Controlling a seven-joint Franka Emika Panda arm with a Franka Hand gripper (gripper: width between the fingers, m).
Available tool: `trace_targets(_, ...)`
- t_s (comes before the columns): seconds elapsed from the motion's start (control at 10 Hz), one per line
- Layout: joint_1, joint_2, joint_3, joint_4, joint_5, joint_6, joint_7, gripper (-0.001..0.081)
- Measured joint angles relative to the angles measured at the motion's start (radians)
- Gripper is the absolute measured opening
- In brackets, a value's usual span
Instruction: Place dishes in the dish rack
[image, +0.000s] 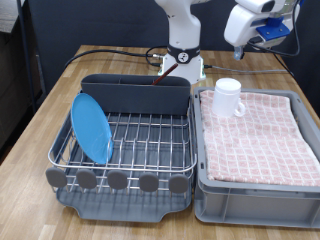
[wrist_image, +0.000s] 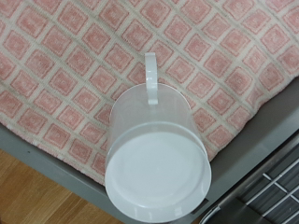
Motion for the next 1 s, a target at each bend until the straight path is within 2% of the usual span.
trace_targets(0.3,0.004,0.081,0.015,0.028,0.004,0.024,-0.001,0.0802)
trace_targets(1.0,0.003,0.197,0.02,0.021,0.026,0.139,-0.019,0.0802)
